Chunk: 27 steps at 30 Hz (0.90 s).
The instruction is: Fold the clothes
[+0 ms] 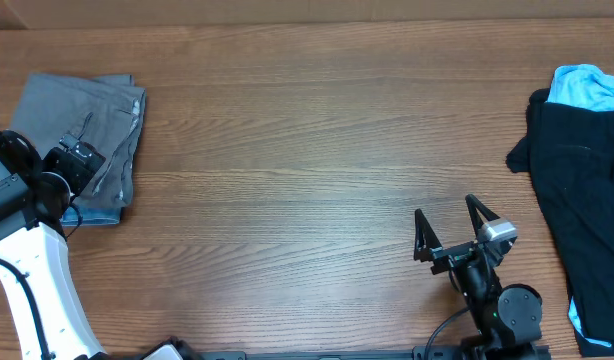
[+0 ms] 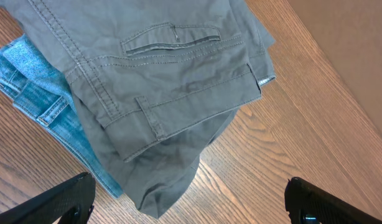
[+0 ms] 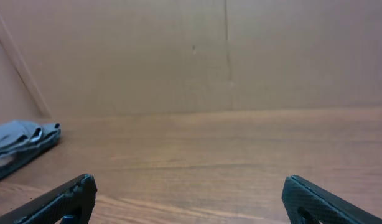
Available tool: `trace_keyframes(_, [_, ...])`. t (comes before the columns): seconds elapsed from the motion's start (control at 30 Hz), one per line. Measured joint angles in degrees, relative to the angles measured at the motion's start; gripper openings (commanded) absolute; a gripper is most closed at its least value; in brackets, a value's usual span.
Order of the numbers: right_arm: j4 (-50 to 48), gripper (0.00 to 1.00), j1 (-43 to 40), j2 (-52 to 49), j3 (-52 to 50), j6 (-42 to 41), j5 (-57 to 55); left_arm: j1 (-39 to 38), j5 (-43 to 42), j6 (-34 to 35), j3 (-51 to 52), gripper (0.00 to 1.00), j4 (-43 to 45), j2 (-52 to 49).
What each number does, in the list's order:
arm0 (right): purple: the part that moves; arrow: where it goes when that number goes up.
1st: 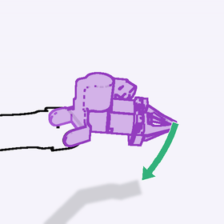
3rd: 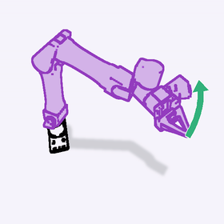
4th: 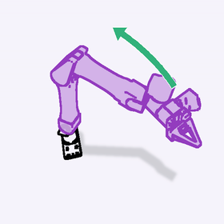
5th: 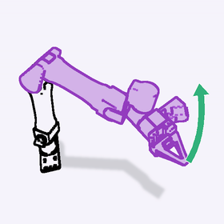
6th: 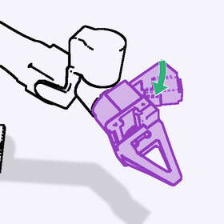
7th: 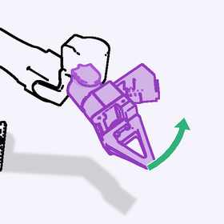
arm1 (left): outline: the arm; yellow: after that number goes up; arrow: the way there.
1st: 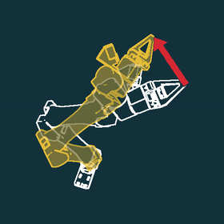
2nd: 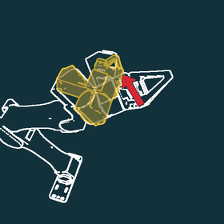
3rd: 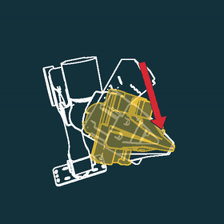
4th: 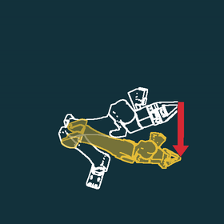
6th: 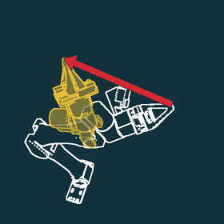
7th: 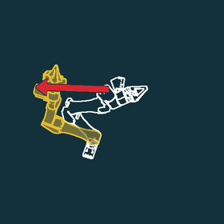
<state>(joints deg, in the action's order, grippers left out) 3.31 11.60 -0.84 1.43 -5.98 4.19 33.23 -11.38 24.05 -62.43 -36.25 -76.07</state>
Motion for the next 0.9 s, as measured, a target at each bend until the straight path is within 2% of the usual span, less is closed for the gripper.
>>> trace_keyframes(0.9, [1.4,1.00,-0.3,0.0,-0.4,0.0,0.0,0.0,0.0,0.0,0.0,1.00,0.0,0.0])
